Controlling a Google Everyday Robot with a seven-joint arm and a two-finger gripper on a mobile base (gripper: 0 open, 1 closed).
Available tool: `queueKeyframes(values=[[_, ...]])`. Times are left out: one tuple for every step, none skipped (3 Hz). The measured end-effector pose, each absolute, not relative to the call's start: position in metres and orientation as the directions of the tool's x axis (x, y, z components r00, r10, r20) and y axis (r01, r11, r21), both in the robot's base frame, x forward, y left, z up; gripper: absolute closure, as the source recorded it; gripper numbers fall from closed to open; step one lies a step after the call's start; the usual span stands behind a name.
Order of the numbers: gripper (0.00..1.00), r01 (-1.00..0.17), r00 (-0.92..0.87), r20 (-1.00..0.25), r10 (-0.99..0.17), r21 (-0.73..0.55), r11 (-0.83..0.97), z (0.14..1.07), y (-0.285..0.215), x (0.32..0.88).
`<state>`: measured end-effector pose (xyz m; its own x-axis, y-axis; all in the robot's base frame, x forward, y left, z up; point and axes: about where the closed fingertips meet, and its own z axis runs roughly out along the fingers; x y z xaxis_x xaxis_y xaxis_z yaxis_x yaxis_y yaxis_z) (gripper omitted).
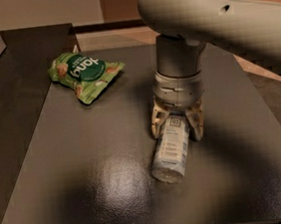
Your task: Place blue plastic bottle upright
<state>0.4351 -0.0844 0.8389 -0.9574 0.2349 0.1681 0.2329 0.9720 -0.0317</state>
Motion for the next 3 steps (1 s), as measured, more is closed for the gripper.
queueKeyframes(values=[[0.64,0.238,-0.958,0.160,0.236,-0.012,0.971,0.844,-0.085,0.434],[0.87,0.200,-0.974,0.121,0.190,0.075,0.977,0.860,-0.082,0.438],[1.00,0.072,-0.997,0.043,0.064,0.200,0.977,0.888,-0.069,0.444]])
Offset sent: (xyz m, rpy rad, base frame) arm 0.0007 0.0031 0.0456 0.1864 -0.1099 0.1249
